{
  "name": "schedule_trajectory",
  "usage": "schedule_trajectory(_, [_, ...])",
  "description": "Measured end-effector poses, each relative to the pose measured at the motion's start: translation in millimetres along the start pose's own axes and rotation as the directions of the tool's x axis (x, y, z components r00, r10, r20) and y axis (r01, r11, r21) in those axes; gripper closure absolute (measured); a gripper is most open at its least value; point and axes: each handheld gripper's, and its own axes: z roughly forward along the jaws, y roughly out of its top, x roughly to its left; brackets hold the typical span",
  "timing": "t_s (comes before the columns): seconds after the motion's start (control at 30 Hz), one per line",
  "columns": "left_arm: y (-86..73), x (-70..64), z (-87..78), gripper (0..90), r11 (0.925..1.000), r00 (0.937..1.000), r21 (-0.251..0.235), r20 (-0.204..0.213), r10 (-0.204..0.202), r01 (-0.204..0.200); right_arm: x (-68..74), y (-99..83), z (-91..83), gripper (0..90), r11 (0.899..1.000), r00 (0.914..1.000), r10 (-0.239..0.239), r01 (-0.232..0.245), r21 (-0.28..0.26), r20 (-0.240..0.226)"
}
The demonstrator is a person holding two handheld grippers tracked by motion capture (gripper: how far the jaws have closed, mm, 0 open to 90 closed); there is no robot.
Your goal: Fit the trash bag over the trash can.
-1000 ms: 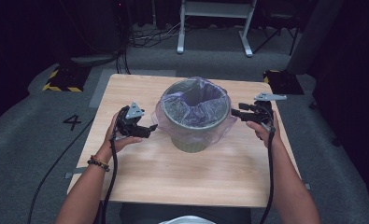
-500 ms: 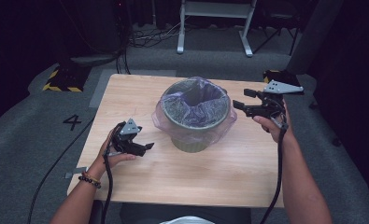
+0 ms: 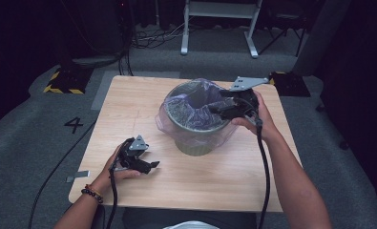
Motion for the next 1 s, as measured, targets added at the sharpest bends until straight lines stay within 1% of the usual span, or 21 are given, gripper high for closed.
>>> schedule_trajectory(0.03, [-1.0, -0.6, 1.2, 16.7, 1.0000, 1.0000, 0.003, 0.003, 0.002, -0.002, 2.3, 0.6, 3.5, 25.6, 1.000, 0.9999, -0.011, 0.011, 0.015, 0.001])
schedule_trajectory(0.13, [-2.6, -2.1, 4.2, 16.4, 0.9999, 0.9999, 0.011, 0.008, 0.009, -0.009, 5.8, 0.9, 10.1, 25.9, 0.999, 0.9997, -0.009, 0.010, 0.031, -0.021])
schedule_trajectory(0.23, [-2.6, -2.2, 5.2, 16.0, 1.0000, 0.9999, 0.004, 0.012, 0.008, -0.008, 8.9, 1.1, 16.3, 26.0, 0.998, 0.9994, -0.019, 0.021, 0.064, -0.029])
schedule_trajectory(0.27, [-2.9, -2.0, 5.4, 16.0, 1.0000, 0.9999, 0.002, 0.013, 0.005, -0.005, 9.7, 0.6, 18.5, 26.1, 0.996, 0.9989, -0.022, 0.026, 0.080, -0.042])
schedule_trajectory(0.3, [-3.1, -1.9, 5.4, 15.8, 1.0000, 0.9999, 0.000, 0.014, 0.007, -0.007, 10.4, 0.3, 20.3, 26.2, 0.995, 0.9986, -0.026, 0.030, 0.094, -0.046])
schedule_trajectory(0.33, [-3.2, -1.8, 5.4, 15.8, 1.0000, 0.9999, 0.001, 0.015, 0.007, -0.007, 11.1, 0.0, 21.7, 26.3, 0.994, 0.9988, -0.031, 0.035, 0.107, -0.038])
schedule_trajectory(0.4, [-3.1, -1.7, 5.5, 15.7, 1.0000, 0.9998, 0.001, 0.015, 0.008, -0.008, 11.5, -0.6, 23.8, 26.8, 0.991, 0.9986, -0.027, 0.033, 0.126, -0.045])
schedule_trajectory(0.5, [-3.1, -1.6, 5.5, 15.6, 1.0000, 0.9998, 0.001, 0.016, 0.009, -0.009, 12.1, -1.7, 28.2, 25.8, 0.985, 0.9978, -0.025, 0.036, 0.171, -0.061])
schedule_trajectory(0.53, [-3.1, -1.6, 5.5, 15.6, 1.0000, 0.9998, 0.002, 0.017, 0.009, -0.009, 12.0, -2.2, 29.7, 24.8, 0.981, 0.9971, -0.019, 0.033, 0.189, -0.074])
schedule_trajectory(0.57, [-3.1, -1.6, 5.5, 15.6, 1.0000, 0.9998, 0.002, 0.017, 0.009, -0.009, 12.2, -2.2, 30.5, 24.3, 0.979, 0.9970, -0.016, 0.031, 0.200, -0.076])
schedule_trajectory(0.67, [-3.0, -1.4, 5.6, 15.5, 0.9999, 0.9998, 0.002, 0.019, 0.010, -0.010, 11.9, -2.1, 31.4, 24.2, 0.975, 0.9967, -0.005, 0.023, 0.220, -0.081])
schedule_trajectory(0.77, [-3.0, -1.3, 5.7, 15.5, 0.9999, 0.9998, 0.002, 0.020, 0.010, -0.010, 11.1, -3.3, 32.7, 21.3, 0.968, 0.9966, -0.001, 0.022, 0.251, -0.083])
schedule_trajectory(0.87, [-3.0, -1.2, 5.7, 15.4, 0.9999, 0.9997, 0.002, 0.021, 0.010, -0.010, 10.7, -5.6, 33.1, 18.9, 0.963, 0.9964, 0.003, 0.020, 0.269, -0.085])
schedule_trajectory(0.9, [-3.0, -1.1, 5.8, 15.3, 0.9999, 0.9997, 0.002, 0.021, 0.011, -0.011, 10.4, -6.6, 33.6, 16.9, 0.961, 0.9964, 0.007, 0.017, 0.278, -0.084])
schedule_trajectory(1.0, [-3.0, -1.1, 5.8, 15.2, 0.9999, 0.9997, 0.002, 0.022, 0.010, -0.010, 7.8, -8.6, 34.2, 16.3, 0.954, 0.9957, 0.032, -0.005, 0.298, -0.087])
